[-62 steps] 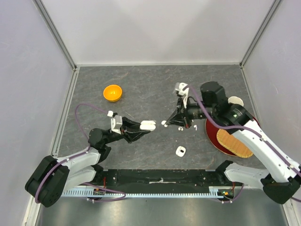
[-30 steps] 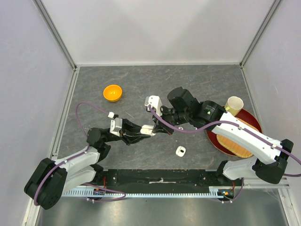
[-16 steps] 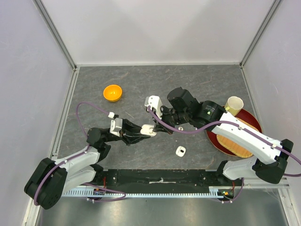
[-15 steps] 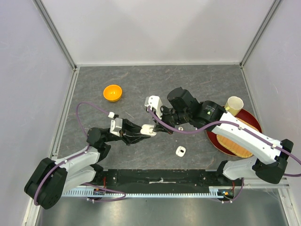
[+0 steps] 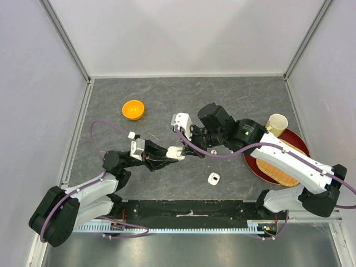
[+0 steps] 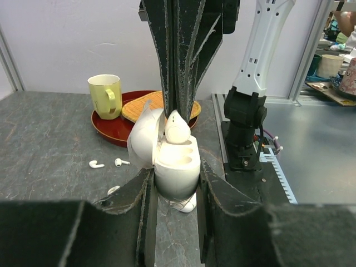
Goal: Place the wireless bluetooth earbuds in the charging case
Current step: Place the earbud in the charging case.
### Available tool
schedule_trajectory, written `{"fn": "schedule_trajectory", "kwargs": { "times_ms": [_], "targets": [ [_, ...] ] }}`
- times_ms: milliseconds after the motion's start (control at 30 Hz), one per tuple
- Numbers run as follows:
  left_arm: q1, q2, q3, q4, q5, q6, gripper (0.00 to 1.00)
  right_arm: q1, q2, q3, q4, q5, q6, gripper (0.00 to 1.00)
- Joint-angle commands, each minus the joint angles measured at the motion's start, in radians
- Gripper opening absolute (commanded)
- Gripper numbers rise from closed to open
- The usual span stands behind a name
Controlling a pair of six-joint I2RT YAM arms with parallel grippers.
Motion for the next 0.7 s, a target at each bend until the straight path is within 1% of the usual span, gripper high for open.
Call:
{"fn": "schedule_trajectory", "kwargs": {
  "times_ms": [0, 367, 667],
  "targets": [
    [0.000, -0.003, 0.028, 0.101, -0.018, -0.022, 0.02, 0.010, 0.003, 0.001, 0.030, 0.001, -0.013, 0.00],
    [0.000, -0.005, 0.027, 0.101, -0.047, -0.020, 0.02, 0.037, 0.024, 0.004, 0.016, 0.002, -0.011, 0.00],
    [0.000, -0.014, 0.017, 0.104, -0.080, -0.013, 0.02, 0.062, 0.043, 0.008, -0.008, 0.041, -0.004, 0.00]
  ]
}}
